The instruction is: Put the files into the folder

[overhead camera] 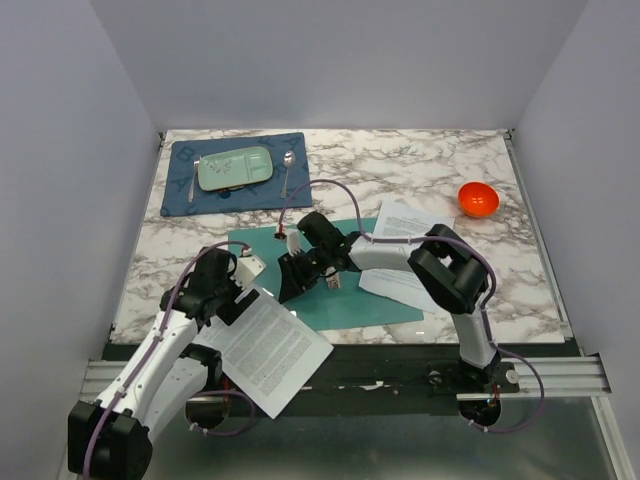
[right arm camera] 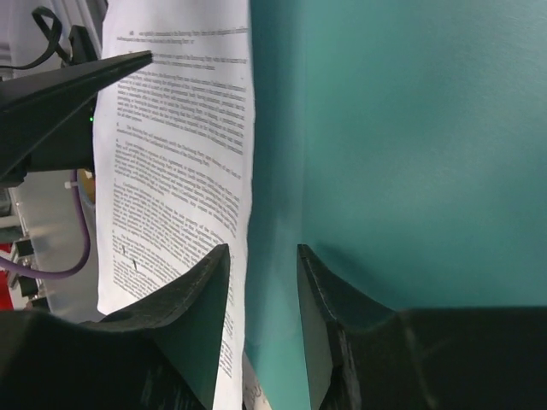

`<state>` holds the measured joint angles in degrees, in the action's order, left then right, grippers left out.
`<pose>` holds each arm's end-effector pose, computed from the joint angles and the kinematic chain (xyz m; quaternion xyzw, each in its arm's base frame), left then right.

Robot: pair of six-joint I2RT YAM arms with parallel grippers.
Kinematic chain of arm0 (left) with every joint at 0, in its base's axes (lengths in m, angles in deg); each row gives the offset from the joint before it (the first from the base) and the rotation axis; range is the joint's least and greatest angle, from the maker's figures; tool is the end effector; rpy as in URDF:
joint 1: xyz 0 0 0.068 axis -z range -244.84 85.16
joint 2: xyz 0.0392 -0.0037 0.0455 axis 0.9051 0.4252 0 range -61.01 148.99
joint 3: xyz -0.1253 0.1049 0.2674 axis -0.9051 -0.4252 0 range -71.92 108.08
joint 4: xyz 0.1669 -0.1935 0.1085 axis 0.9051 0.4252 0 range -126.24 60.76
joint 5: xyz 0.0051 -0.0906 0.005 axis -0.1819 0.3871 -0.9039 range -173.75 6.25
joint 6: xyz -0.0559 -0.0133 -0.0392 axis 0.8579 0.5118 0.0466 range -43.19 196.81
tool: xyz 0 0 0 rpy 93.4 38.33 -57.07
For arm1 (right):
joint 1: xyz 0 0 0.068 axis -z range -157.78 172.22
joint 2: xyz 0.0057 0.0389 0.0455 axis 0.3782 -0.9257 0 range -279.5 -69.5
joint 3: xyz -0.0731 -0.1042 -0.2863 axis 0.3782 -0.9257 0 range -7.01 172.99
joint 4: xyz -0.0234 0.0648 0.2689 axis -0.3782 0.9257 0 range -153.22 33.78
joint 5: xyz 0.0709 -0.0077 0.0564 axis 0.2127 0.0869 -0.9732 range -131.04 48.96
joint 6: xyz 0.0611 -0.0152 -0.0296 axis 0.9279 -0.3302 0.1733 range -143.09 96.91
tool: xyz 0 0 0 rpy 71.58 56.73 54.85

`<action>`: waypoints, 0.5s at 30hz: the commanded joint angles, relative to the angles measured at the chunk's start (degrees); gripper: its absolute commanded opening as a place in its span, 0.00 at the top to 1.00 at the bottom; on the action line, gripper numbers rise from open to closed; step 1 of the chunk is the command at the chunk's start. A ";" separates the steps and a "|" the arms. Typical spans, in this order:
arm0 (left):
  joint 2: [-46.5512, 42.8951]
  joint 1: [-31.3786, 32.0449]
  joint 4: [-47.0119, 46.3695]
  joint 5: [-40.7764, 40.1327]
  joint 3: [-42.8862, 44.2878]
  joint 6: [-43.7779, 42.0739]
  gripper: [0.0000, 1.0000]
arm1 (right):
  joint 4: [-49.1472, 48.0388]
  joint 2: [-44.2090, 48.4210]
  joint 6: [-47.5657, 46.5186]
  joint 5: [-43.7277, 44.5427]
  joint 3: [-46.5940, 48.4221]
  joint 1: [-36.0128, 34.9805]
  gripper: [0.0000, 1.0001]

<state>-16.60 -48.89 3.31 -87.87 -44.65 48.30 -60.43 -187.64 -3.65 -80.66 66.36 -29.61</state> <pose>0.1371 -0.0350 0.1985 0.3526 0.8902 0.0656 0.2810 0.2633 0.3932 0.1542 -0.3624 0.8080 0.4552 0.0927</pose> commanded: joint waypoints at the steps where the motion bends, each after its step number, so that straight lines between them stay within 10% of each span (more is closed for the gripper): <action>1: 1.64 -0.39 -2.36 -0.45 -1.78 -2.25 0.01 | -0.50 -1.91 0.16 -3.27 1.79 -1.51 0.57; 15: 11.85 -0.48 -10.11 -2.12 -3.36 -1.11 0.01 | -1.56 -3.93 1.48 -3.89 1.26 -3.98 0.59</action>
<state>-7.36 -49.02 -4.68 -89.31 -46.86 46.31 -60.81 -189.17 -2.88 -82.75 66.97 -32.17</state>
